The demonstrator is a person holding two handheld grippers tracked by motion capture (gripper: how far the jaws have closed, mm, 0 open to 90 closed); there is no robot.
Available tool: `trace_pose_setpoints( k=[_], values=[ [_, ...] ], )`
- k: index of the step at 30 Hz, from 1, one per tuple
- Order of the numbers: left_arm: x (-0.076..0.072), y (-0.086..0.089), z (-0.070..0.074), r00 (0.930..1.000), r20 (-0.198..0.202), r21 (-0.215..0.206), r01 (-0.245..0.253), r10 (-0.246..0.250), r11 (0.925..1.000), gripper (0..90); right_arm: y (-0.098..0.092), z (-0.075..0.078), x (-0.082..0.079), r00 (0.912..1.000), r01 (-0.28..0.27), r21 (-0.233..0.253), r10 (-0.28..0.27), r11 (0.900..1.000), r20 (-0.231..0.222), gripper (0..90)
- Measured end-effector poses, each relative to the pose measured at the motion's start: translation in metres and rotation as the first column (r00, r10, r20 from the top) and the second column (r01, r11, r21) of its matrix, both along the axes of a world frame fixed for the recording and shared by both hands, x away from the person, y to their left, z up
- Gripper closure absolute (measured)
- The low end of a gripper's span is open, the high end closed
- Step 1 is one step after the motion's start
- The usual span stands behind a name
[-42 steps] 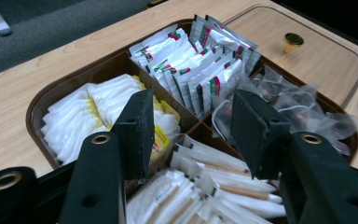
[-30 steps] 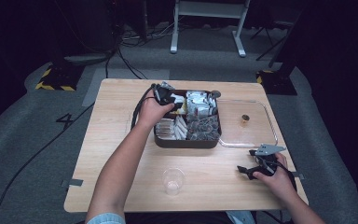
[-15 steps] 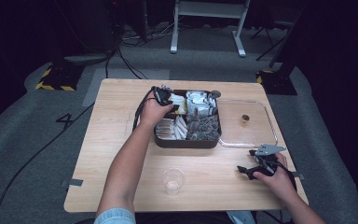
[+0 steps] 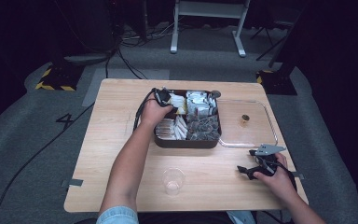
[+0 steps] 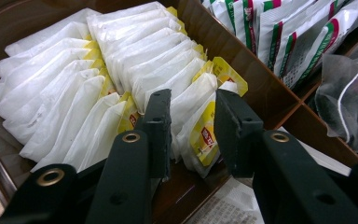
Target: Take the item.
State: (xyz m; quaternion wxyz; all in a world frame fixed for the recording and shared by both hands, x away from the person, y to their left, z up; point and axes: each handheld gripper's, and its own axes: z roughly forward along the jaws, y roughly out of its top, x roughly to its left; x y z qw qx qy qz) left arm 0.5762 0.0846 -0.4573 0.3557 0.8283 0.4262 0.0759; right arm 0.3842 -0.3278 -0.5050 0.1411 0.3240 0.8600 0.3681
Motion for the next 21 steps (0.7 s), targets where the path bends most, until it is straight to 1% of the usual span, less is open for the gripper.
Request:
trace_pose_setpoints(
  k=[5, 8, 9, 12, 14, 16, 18, 19, 21],
  values=[
    [0.0019, -0.0003, -0.0010, 0.9999, -0.007, 0.008, 0.007, -0.007, 0.9999, 67.5, 0.0000, 0.0000, 0.0000, 1.0000, 0.000, 0.000, 0.000, 1.000, 0.000, 6.9],
    [0.0035, -0.0027, -0.0016, 0.9998, -0.013, 0.030, 0.018, -0.018, 0.9994, 69.3, 0.0000, 0.0000, 0.0000, 1.0000, 0.000, 0.000, 0.000, 1.000, 0.000, 6.9],
    [0.0035, -0.0027, -0.0016, 0.9998, -0.013, 0.030, 0.018, -0.018, 0.9994, 70.1, 0.0000, 0.0000, 0.0000, 1.0000, 0.000, 0.000, 0.000, 1.000, 0.000, 6.9],
    [0.0046, -0.0052, -0.0031, 0.9988, -0.031, 0.059, 0.039, -0.038, 0.9975, 73.9, 0.0000, 0.0000, 0.0000, 1.0000, -0.001, 0.001, 0.001, 1.000, 0.000, 7.1],
    [0.0047, -0.0053, -0.0033, 0.9986, -0.033, 0.063, 0.044, -0.042, 0.9970, 75.6, -0.0001, 0.0000, -0.0001, 1.0000, -0.002, 0.001, 0.002, 1.000, 0.000, 7.1],
    [0.0047, -0.0055, -0.0033, 0.9984, -0.033, 0.064, 0.048, -0.046, 0.9968, 81.0, -0.0003, 0.0000, -0.0002, 1.0000, -0.005, 0.001, 0.005, 1.000, 0.000, 7.2],
    [0.0043, -0.0058, -0.0030, 0.9982, -0.028, 0.063, 0.054, -0.052, 0.9965, 84.4, -0.0005, 0.0000, -0.0005, 1.0000, -0.007, 0.001, 0.007, 1.000, 0.000, 7.5],
    [0.0037, -0.0062, -0.0021, 0.9977, -0.023, 0.062, 0.064, -0.063, 0.9960, 86.3, -0.0007, 0.0001, -0.0006, 1.0000, -0.008, 0.001, 0.008, 1.000, 0.000, 7.6],
    [0.0032, -0.0062, -0.0011, 0.9973, -0.023, 0.060, 0.071, -0.069, 0.9957, 87.3, -0.0007, 0.0001, -0.0007, 1.0000, -0.008, 0.001, 0.008, 1.000, 0.000, 7.6]
  ],
)
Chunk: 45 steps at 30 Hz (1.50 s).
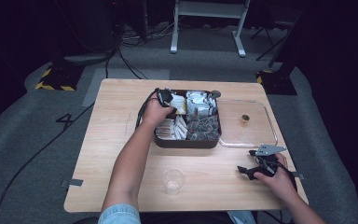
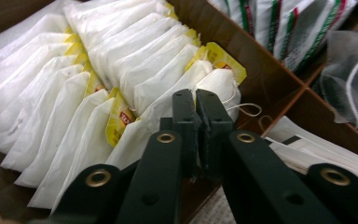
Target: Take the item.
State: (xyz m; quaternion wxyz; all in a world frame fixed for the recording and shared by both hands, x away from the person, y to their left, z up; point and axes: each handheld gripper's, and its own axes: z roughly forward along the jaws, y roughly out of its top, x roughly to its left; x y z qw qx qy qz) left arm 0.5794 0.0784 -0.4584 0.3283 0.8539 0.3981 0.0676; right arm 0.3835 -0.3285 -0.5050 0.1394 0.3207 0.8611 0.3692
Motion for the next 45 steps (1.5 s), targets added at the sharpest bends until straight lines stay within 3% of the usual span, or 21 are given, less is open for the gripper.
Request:
trace_pose_setpoints(
  k=[19, 28, 31, 45],
  values=[
    [-0.013, 0.005, 0.029, 0.9959, 0.088, -0.075, 0.029, -0.022, 0.9967, 90.0, 0.000, 0.000, 0.000, 1.0000, 0.000, 0.000, 0.000, 1.000, 0.000, 7.6],
    [-0.024, 0.012, 0.051, 0.9892, 0.143, -0.104, 0.047, -0.032, 0.9935, 90.0, 0.000, 0.000, 0.000, 1.0000, 0.000, 0.000, 0.000, 1.000, 0.000, 7.6],
    [-0.033, 0.015, 0.062, 0.9862, 0.162, -0.122, 0.053, -0.033, 0.9912, 90.0, 0.000, 0.000, 0.000, 1.0000, 0.000, 0.000, 0.000, 1.000, 0.001, 7.7],
    [-0.075, 0.029, 0.091, 0.9754, 0.214, -0.185, 0.093, -0.052, 0.9783, 90.0, 0.000, 0.000, 0.000, 1.0000, -0.001, -0.001, 0.001, 1.000, 0.001, 7.9]
  ],
)
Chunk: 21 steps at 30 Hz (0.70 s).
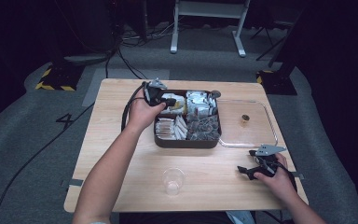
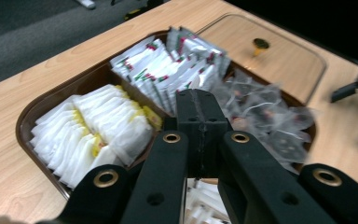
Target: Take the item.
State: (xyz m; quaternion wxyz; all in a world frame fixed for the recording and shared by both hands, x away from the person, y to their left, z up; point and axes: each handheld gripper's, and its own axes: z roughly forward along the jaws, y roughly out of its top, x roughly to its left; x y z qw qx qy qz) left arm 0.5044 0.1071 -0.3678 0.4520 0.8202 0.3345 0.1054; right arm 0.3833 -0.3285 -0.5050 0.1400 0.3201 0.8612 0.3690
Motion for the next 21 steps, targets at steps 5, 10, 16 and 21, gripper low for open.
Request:
trace_pose_setpoints(
  k=[5, 10, 16, 21],
  values=[
    [-0.020, 0.003, 0.011, 0.9997, 0.011, -0.026, 0.022, -0.022, 0.9994, 90.0, 0.000, 0.000, 0.000, 1.0000, 0.000, 0.000, 0.000, 1.000, 0.000, 7.9],
    [-0.043, 0.005, 0.020, 0.9984, 0.025, -0.048, 0.052, -0.050, 0.9975, 90.0, 0.000, 0.000, 0.000, 1.0000, 0.000, 0.000, 0.000, 1.000, 0.000, 7.8],
    [-0.071, 0.010, 0.023, 0.9959, 0.064, -0.075, 0.069, -0.064, 0.9948, 90.0, 0.000, 0.000, 0.000, 1.0000, 0.000, 0.000, 0.000, 1.000, 0.000, 7.8],
    [-0.091, 0.015, 0.019, 0.9955, 0.074, -0.096, 0.067, -0.060, 0.9931, 90.0, 0.000, 0.000, 0.000, 1.0000, 0.000, 0.001, 0.000, 1.000, 0.000, 7.8]
  ],
)
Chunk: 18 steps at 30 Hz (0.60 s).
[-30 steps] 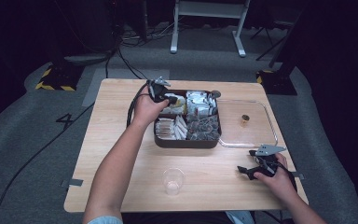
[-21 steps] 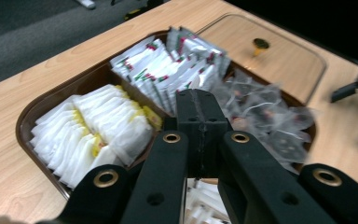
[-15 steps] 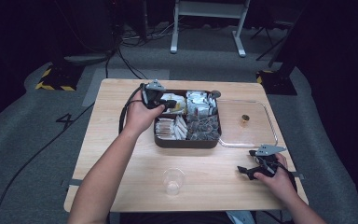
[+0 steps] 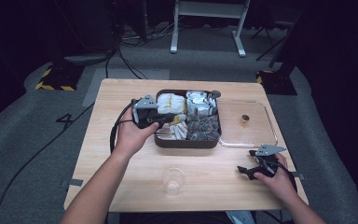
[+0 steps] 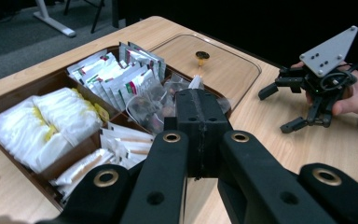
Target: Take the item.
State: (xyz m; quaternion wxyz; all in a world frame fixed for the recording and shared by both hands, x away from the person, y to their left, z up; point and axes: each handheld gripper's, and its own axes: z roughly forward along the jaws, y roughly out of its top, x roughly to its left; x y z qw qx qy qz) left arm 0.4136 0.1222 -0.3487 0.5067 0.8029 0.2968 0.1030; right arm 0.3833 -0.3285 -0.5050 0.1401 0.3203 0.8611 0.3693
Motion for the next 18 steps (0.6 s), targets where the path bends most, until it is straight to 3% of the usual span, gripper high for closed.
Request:
trace_pose_setpoints(
  k=[4, 10, 18],
  values=[
    [-0.015, 0.003, -0.007, 1.0000, 0.004, -0.025, -0.009, 0.009, 0.9996, 90.0, 0.000, 0.000, 0.000, 1.0000, 0.000, 0.000, 0.000, 1.000, 0.000, 7.9],
    [-0.042, 0.003, -0.015, 0.9997, 0.011, -0.040, 0.021, -0.020, 0.9990, 90.0, 0.000, 0.000, 0.000, 1.0000, -0.001, 0.000, 0.001, 1.000, 0.000, 7.8],
    [-0.066, 0.000, -0.020, 0.9989, 0.027, -0.044, 0.041, -0.039, 0.9982, 90.0, 0.000, 0.000, 0.000, 1.0000, 0.000, 0.000, 0.000, 1.000, 0.000, 7.8]
  ],
)
